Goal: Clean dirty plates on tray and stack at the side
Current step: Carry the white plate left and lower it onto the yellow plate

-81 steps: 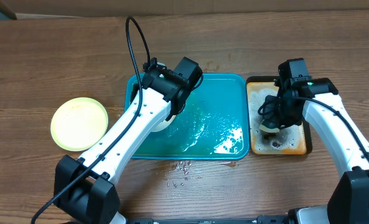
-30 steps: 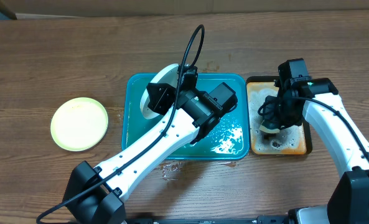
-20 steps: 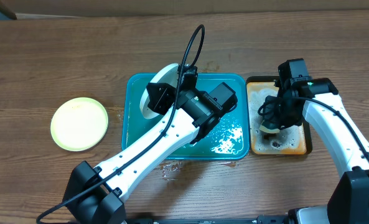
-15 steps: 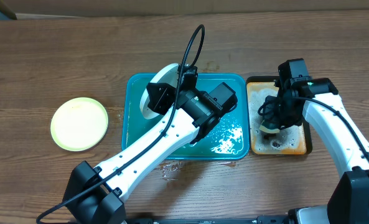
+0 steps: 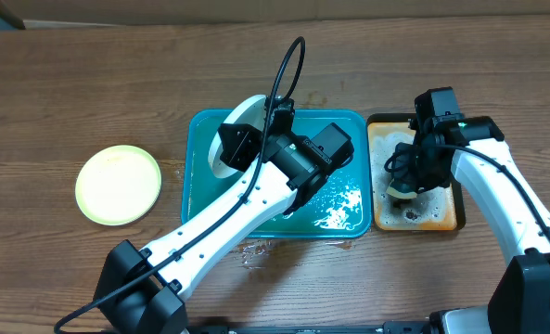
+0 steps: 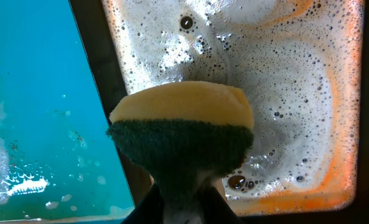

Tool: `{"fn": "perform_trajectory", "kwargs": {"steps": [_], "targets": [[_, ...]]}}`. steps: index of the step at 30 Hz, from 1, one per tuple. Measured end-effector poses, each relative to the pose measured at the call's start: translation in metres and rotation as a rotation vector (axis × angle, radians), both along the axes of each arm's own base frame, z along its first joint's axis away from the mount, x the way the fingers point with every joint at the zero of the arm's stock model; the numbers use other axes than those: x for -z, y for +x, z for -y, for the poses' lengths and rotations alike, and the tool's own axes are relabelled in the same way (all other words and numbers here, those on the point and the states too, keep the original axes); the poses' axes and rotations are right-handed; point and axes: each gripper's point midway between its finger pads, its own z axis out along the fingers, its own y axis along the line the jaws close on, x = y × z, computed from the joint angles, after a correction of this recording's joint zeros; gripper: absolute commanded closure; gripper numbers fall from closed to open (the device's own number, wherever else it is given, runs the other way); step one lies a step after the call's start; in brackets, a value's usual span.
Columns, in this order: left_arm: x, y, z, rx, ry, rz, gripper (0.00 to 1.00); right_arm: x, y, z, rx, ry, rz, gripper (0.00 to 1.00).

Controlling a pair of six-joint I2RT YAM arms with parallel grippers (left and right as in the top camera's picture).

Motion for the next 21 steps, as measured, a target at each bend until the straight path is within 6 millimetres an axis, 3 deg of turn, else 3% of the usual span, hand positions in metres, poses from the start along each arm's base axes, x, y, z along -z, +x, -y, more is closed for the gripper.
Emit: {"fn": "perform_trajectory", "kwargs": {"steps": [13,21], "targets": [[0.001,-0.002,-0.003,-0.007,0.001,-0.013,0.96,0.000,0.000,0.000,0.000,-0.001,-0.001,0.85],[0.024,-0.004,-0.016,-0.074,-0.109,-0.111,0.96,-0.003,0.019,0.003,0.005,-0.019,0.081,0.91]]}}
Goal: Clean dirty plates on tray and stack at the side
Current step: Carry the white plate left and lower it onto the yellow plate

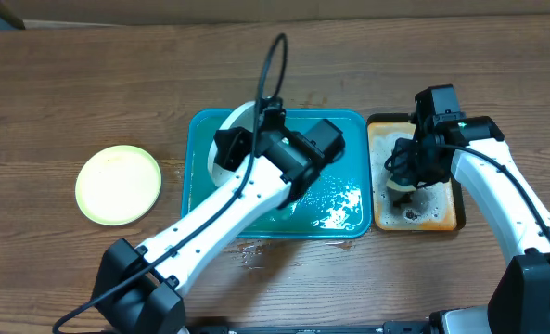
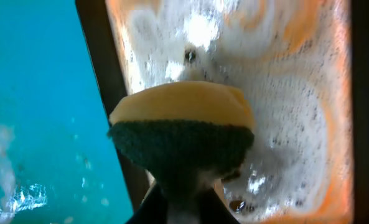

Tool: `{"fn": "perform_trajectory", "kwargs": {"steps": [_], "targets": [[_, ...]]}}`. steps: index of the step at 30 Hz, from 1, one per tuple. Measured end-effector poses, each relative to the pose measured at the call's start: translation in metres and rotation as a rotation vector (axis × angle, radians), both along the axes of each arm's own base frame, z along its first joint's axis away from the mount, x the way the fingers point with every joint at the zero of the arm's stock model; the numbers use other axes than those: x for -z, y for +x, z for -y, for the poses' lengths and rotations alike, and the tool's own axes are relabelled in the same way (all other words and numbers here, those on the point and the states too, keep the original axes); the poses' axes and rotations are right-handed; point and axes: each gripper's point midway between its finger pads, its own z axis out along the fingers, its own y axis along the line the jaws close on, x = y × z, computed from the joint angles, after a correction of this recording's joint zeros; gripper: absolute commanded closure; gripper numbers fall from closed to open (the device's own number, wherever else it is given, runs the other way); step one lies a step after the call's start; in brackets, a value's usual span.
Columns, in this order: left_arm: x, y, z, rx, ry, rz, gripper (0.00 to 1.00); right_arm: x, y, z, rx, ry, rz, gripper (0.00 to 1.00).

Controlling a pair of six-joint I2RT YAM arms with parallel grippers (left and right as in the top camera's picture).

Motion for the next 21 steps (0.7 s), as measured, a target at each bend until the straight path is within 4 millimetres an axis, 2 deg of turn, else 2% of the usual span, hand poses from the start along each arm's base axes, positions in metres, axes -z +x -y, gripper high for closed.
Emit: {"fn": "perform_trajectory", "kwargs": {"steps": [5,10,16,21], "targets": [[0.029,-0.006,-0.028,-0.129,-0.144,-0.145,0.96,0.007,0.012,0.005,0.000,-0.038,0.025,0.93],[0.051,-0.012,-0.055,-0.280,-0.343,-0.245,0.96,0.038,0.016,0.007,-0.053,-0.071,-0.040,0.95],[0.058,-0.011,-0.071,-0.355,-0.599,-0.295,0.96,0.078,0.017,0.008,-0.101,-0.089,-0.119,0.95],[0.062,-0.017,-0.080,-0.392,-0.768,-0.361,0.96,0.089,0.019,0.008,-0.116,-0.092,-0.130,0.88]]}}
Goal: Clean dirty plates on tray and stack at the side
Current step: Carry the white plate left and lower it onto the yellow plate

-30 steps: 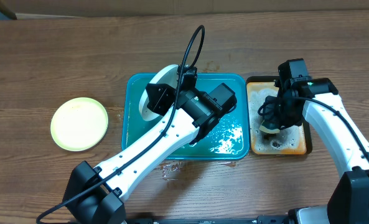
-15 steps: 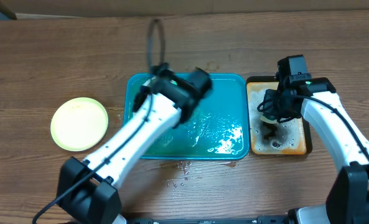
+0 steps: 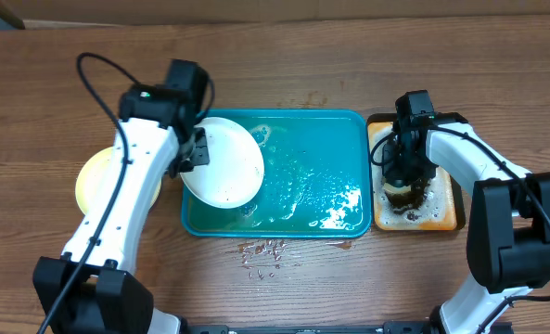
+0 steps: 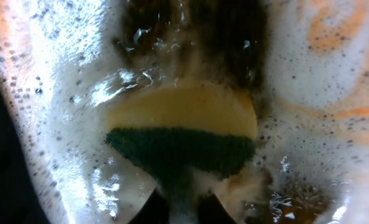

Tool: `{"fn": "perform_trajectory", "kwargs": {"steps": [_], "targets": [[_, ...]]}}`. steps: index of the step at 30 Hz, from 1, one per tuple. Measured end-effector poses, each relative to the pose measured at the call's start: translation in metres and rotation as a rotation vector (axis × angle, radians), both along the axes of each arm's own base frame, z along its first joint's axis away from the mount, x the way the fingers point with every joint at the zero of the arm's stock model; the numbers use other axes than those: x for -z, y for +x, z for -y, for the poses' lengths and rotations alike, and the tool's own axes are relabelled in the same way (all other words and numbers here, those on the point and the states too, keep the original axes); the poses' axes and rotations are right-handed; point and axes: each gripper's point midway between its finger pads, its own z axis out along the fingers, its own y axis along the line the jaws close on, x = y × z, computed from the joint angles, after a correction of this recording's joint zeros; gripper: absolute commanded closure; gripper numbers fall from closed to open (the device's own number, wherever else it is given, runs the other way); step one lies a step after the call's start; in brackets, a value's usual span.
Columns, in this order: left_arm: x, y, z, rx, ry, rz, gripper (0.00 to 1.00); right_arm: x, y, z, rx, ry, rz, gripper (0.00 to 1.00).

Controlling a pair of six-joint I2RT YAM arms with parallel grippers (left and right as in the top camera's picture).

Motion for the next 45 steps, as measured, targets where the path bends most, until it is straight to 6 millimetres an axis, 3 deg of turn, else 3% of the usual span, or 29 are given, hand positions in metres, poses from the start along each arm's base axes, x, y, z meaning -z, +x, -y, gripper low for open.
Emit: {"fn": "perform_trajectory", "kwargs": {"steps": [3,8,13,18,21,27,31,35,40,45], "targets": [[0.002,-0.005,-0.009,-0.033,-0.051,-0.032,0.96,0.001,0.000,0.000,0.000,0.000,-0.003,0.83],[0.004,-0.006,-0.027,-0.100,-0.143,-0.042,0.96,0.001,-0.002,0.001,-0.001,-0.002,-0.017,0.63],[-0.002,-0.007,-0.044,-0.138,-0.197,-0.018,0.96,-0.002,-0.006,0.002,0.002,-0.010,-0.048,0.50],[-0.006,-0.009,-0.057,-0.167,-0.217,0.003,0.96,-0.014,-0.005,0.003,0.019,-0.016,-0.050,0.49],[-0.007,-0.008,-0.060,-0.157,-0.252,0.009,0.96,-0.036,0.002,0.002,0.025,-0.009,0.002,0.49],[-0.008,-0.011,-0.077,-0.191,-0.303,0.022,0.96,-0.101,0.003,0.003,0.030,0.010,0.158,0.50],[-0.008,-0.017,-0.107,-0.290,-0.310,0.041,0.96,-0.132,-0.006,0.004,0.031,0.017,0.223,0.50],[-0.008,-0.026,-0.147,-0.414,-0.302,0.080,0.96,-0.150,-0.016,0.005,0.031,0.021,0.251,0.49],[-0.007,-0.031,-0.201,-0.549,-0.269,0.183,0.96,-0.154,-0.026,0.006,0.031,0.019,0.234,0.49],[0.021,-0.044,-0.229,-0.645,-0.258,0.210,0.96,-0.152,-0.031,0.004,0.028,0.029,0.213,0.49]]}}
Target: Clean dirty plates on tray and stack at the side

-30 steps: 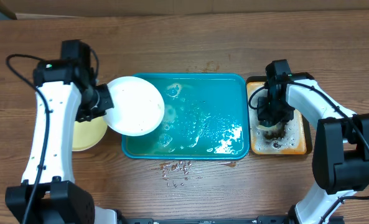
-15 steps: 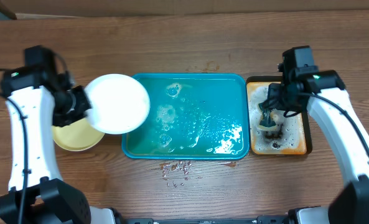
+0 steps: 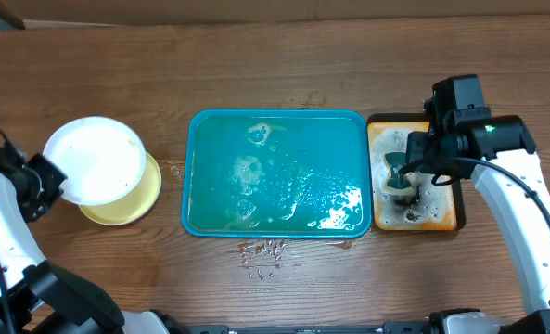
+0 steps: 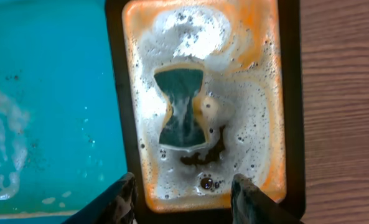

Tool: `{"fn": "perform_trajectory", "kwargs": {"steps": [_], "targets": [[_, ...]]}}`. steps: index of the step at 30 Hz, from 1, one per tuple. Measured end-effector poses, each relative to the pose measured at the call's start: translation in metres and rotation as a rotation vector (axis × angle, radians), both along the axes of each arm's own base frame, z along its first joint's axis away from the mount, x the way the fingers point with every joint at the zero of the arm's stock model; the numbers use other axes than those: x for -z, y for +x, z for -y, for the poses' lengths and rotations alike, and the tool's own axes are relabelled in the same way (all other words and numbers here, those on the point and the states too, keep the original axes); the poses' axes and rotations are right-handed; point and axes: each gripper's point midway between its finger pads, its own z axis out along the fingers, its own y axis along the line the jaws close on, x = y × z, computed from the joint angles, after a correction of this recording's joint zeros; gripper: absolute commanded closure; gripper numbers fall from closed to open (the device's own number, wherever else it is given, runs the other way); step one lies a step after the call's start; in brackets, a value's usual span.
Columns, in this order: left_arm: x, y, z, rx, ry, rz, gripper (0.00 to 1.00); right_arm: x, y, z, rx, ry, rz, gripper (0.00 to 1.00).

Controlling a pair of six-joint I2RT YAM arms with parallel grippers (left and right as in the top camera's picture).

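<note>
The white plate rests over the yellow-green plate on the table, left of the teal tray. My left gripper is at the white plate's left rim and appears shut on it. The green and yellow sponge lies in the foam of the orange soapy tray. My right gripper hangs open above that tray's near end, its fingers apart, clear of the sponge. The teal tray holds only water and suds.
A small puddle of spilled water lies on the wooden table in front of the teal tray. The soapy tray stands right against the teal tray's right side.
My left gripper has moved the white plate from the teal tray's left end to over the yellow-green plate. My right gripper has opened, released the sponge into the foam and risen.
At first my left gripper held the white plate on edge in the teal tray while my right held the sponge over the soapy tray. Then the plate was at the tray's left end and the sponge in the foam. Now the plate is stacked, the sponge released.
</note>
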Motion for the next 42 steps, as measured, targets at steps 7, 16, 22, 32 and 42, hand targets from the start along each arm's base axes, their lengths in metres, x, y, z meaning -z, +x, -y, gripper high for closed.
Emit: {"fn": "perform_trajectory", "kwargs": {"steps": [7,16,22,32,42], "targets": [[0.031,-0.006,-0.005,-0.039,-0.004,0.004,0.79,0.000,0.000,-0.002,-0.004,0.013,-0.001,0.49],[0.032,0.001,0.003,-0.024,-0.049,0.045,0.37,0.000,-0.002,-0.002,-0.004,0.012,-0.007,0.49],[0.027,0.015,0.036,0.047,-0.187,0.113,0.35,-0.001,0.004,-0.005,-0.009,0.029,0.015,0.38],[0.025,0.021,0.152,0.437,-0.275,-0.014,0.00,-0.018,0.029,-0.044,-0.152,0.213,0.138,0.00],[0.025,-0.045,0.205,0.621,-0.285,-0.359,0.00,-0.003,-0.007,-0.037,-0.120,0.192,-0.025,0.00]]}}
